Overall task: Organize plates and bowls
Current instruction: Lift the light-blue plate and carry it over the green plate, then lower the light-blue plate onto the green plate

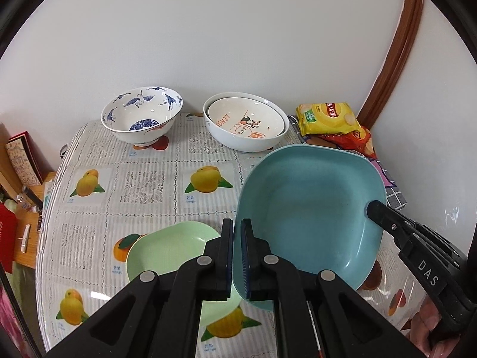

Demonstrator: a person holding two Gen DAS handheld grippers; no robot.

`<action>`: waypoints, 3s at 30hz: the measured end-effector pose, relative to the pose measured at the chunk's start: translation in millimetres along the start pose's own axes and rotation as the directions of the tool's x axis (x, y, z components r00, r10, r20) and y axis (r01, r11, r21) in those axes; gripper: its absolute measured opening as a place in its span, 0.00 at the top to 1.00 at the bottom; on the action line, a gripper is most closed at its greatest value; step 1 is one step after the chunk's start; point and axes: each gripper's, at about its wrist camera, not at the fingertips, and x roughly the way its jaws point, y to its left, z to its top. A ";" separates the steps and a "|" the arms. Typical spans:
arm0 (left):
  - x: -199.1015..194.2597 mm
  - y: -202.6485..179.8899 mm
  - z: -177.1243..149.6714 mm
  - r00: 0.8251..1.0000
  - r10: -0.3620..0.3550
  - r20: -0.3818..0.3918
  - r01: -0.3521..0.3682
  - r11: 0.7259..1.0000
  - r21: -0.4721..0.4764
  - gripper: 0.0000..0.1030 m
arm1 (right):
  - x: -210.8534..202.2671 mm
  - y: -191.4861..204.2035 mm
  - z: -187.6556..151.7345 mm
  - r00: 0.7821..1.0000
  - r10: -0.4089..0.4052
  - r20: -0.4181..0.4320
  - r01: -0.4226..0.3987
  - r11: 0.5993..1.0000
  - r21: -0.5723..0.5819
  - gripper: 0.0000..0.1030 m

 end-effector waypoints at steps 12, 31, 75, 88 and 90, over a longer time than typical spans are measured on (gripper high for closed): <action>-29.0 -20.2 -17.1 0.999 -0.025 0.022 0.025 0.999 0.030 0.94 | -42.9 -10.2 -18.5 0.999 -0.017 0.040 0.016 0.999 0.031 0.97; -47.5 -23.2 -24.3 0.998 -0.042 0.038 0.040 0.998 0.038 0.94 | -64.4 -9.0 -29.2 0.997 -0.030 0.069 0.027 0.998 0.052 0.97; -20.8 52.4 -27.7 1.000 0.006 -0.013 -0.007 0.996 -0.085 0.94 | -6.4 52.4 -28.7 1.000 0.017 -0.007 -0.017 0.999 -0.033 0.96; 5.4 92.8 -37.8 0.997 0.035 -0.065 -0.045 0.987 -0.157 0.94 | 36.9 80.9 -31.0 0.996 0.041 -0.083 -0.047 0.996 -0.081 0.96; 10.1 98.4 -40.4 0.996 0.039 -0.076 -0.051 0.985 -0.168 0.94 | 44.4 86.0 -32.2 0.995 0.040 -0.095 -0.049 0.995 -0.090 0.96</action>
